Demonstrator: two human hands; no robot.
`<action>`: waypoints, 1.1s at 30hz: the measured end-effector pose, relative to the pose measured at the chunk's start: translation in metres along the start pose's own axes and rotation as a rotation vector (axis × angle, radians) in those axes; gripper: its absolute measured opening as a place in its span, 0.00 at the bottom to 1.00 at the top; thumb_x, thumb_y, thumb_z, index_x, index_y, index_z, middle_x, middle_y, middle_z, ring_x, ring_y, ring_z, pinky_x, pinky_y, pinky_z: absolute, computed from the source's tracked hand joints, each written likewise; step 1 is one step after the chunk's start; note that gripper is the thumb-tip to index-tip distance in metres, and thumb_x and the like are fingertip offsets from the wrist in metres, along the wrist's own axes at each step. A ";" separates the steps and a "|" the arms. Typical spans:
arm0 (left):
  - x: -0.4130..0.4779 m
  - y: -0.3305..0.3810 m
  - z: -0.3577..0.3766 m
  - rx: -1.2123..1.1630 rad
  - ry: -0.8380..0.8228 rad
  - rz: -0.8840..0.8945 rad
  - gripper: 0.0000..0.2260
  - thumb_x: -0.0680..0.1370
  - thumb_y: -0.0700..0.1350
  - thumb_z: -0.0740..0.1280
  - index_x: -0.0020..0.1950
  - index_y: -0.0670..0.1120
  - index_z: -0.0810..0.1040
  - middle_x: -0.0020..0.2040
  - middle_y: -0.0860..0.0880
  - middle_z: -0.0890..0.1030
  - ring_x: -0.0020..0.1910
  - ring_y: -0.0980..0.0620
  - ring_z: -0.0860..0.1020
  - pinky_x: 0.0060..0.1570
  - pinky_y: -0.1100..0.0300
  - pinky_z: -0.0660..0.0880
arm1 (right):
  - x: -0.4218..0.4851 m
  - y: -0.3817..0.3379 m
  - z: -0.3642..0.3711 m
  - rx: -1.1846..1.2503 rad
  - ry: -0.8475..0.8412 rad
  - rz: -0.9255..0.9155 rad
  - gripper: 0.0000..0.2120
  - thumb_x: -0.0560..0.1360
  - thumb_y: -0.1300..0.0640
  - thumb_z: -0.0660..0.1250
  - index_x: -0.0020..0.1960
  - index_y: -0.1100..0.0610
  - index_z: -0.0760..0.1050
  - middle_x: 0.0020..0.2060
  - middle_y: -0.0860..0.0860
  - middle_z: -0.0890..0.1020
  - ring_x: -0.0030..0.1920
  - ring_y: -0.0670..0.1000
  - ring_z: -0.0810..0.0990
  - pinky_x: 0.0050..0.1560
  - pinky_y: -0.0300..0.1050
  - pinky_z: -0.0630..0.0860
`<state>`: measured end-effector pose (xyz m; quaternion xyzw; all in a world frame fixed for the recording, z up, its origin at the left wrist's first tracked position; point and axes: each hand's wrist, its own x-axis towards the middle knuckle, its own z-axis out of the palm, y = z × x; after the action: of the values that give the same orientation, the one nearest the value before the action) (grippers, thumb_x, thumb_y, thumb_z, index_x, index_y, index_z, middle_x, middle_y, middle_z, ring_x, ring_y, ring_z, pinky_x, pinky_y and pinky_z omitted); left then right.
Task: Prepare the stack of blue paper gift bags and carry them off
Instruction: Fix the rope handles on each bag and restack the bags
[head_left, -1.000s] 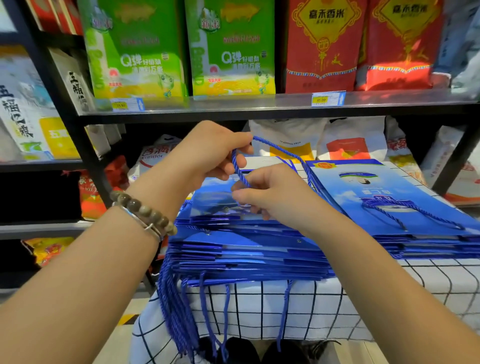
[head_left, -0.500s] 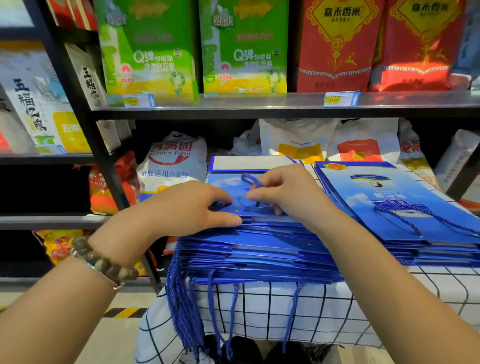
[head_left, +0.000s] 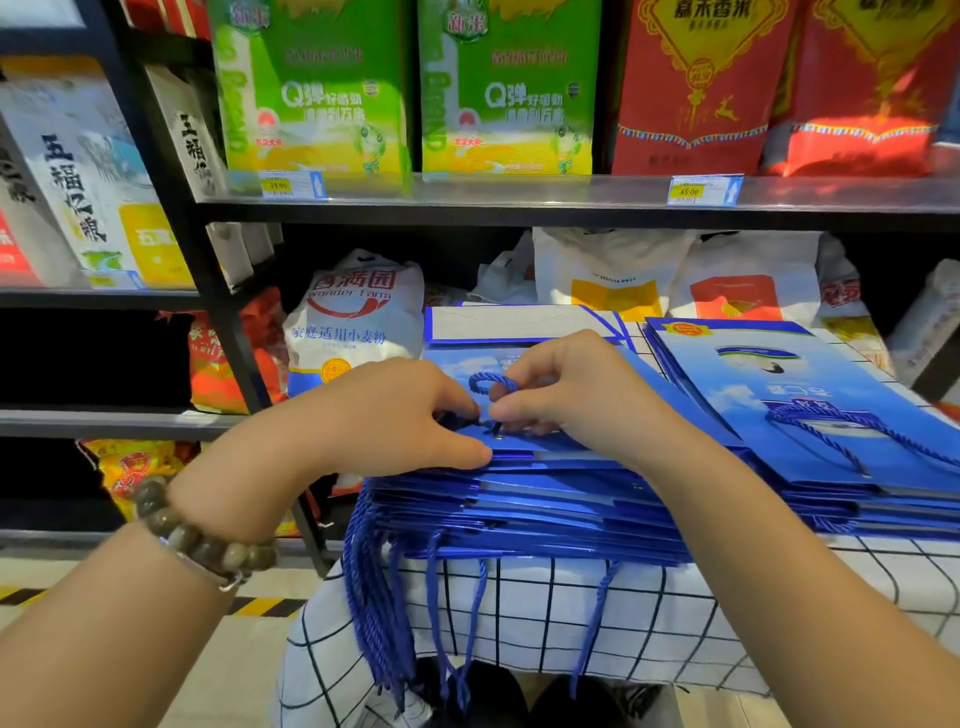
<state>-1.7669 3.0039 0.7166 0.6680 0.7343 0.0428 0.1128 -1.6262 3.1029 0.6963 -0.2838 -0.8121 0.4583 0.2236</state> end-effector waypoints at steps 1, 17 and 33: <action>0.001 0.000 0.000 -0.028 0.005 -0.008 0.18 0.73 0.60 0.64 0.61 0.58 0.77 0.50 0.56 0.80 0.48 0.56 0.76 0.48 0.61 0.73 | 0.000 0.000 0.000 -0.015 -0.005 -0.005 0.07 0.68 0.64 0.73 0.35 0.54 0.78 0.29 0.51 0.81 0.28 0.41 0.79 0.31 0.32 0.75; -0.002 0.004 0.007 -0.053 0.334 -0.018 0.10 0.75 0.56 0.62 0.41 0.55 0.80 0.36 0.54 0.79 0.38 0.55 0.75 0.39 0.53 0.73 | -0.013 0.002 -0.015 -0.278 -0.204 -0.130 0.11 0.74 0.62 0.64 0.53 0.50 0.77 0.44 0.51 0.83 0.38 0.38 0.77 0.45 0.32 0.72; -0.013 0.040 0.018 0.211 0.544 -0.164 0.05 0.78 0.51 0.60 0.46 0.55 0.75 0.43 0.53 0.76 0.45 0.52 0.73 0.33 0.59 0.59 | 0.001 -0.001 -0.014 -0.583 -0.258 -0.098 0.10 0.78 0.56 0.62 0.41 0.57 0.77 0.31 0.51 0.72 0.32 0.48 0.67 0.37 0.45 0.63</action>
<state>-1.7226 2.9932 0.7096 0.5784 0.7895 0.1344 -0.1550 -1.6184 3.1115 0.7035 -0.2362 -0.9434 0.2273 0.0498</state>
